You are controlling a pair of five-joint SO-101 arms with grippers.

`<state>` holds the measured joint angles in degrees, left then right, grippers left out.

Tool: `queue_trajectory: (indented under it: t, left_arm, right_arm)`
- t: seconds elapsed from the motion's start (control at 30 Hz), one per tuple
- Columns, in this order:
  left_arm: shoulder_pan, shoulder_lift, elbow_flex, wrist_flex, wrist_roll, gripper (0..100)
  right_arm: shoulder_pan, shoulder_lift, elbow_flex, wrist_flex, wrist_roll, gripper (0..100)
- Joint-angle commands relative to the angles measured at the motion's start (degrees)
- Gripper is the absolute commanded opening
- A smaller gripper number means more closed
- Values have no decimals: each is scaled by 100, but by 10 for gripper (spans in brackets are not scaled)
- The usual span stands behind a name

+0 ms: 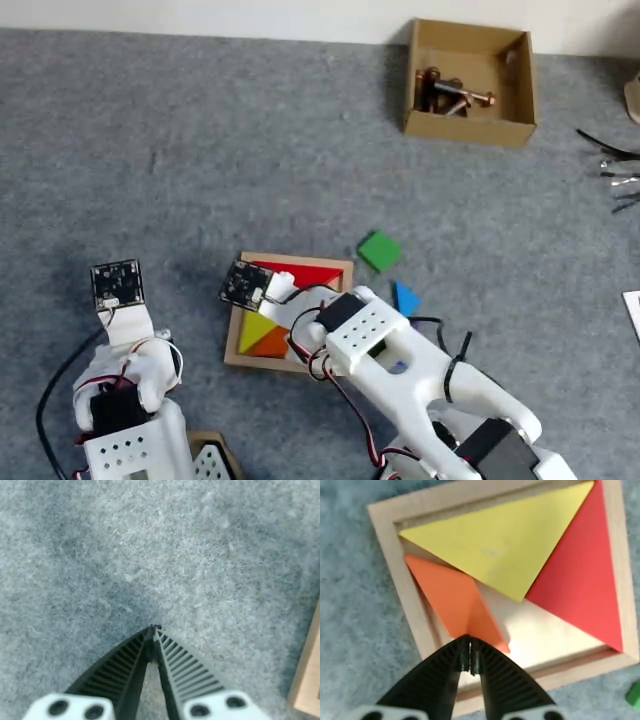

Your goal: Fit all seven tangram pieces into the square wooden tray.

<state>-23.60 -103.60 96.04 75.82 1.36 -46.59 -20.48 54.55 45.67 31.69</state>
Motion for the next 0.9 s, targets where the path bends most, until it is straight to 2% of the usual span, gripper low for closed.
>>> queue_trajectory:
  t: [0.0,0.17,0.37,0.6,0.87]
  left_arm:
    - [-75,-31,110,18,62,5]
    - [-75,-31,110,18,62,5]
    - [-75,-31,110,18,62,5]
    - [-75,-31,110,18,62,5]
    - [-75,-31,110,18,62,5]
  right_arm:
    - [-207,-242,-13,-321,-62,5]
    - [-523,-242,-57,-365,-62,5]
    - [-532,-251,-66,-365,-431,5]
    - [-523,-312,-66,-321,-519,5]
    - [-514,-321,-734,716,-791,5]
